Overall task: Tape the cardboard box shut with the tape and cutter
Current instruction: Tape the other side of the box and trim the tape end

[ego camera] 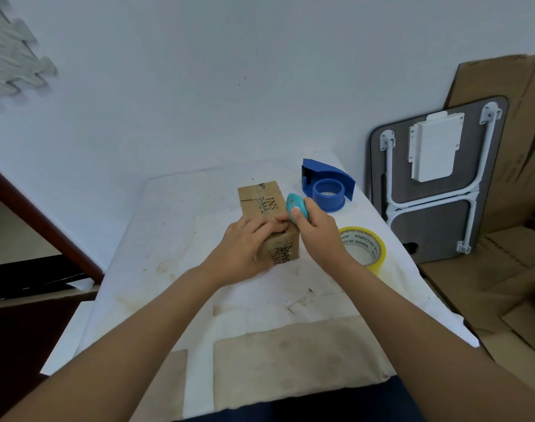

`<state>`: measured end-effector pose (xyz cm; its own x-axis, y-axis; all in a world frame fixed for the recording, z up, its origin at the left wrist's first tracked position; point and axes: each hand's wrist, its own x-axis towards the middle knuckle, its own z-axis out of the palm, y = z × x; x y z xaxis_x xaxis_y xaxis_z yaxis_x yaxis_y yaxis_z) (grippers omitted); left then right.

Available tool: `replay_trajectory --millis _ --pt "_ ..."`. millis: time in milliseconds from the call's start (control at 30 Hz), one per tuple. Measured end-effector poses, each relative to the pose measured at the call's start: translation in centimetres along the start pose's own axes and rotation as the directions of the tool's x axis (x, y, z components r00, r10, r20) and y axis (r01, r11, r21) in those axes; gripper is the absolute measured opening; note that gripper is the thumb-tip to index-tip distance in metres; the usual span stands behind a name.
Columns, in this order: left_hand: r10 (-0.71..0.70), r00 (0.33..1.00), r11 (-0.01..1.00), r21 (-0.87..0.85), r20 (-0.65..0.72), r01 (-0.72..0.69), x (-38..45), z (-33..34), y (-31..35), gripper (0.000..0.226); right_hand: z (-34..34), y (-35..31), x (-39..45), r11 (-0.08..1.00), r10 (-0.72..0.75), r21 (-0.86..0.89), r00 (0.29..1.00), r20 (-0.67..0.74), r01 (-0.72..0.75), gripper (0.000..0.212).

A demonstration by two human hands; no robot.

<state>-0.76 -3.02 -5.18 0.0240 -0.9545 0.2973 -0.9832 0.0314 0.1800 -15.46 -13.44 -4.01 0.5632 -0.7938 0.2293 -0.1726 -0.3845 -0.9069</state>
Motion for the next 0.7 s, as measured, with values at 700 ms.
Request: replay_trajectory --millis 700 --pt "-0.167 0.983 0.972 0.152 -0.078 0.177 0.1 1.3 2.9 0.054 -5.1 0.0 -0.3 0.708 0.303 0.621 0.939 0.161 -0.335 0.02"
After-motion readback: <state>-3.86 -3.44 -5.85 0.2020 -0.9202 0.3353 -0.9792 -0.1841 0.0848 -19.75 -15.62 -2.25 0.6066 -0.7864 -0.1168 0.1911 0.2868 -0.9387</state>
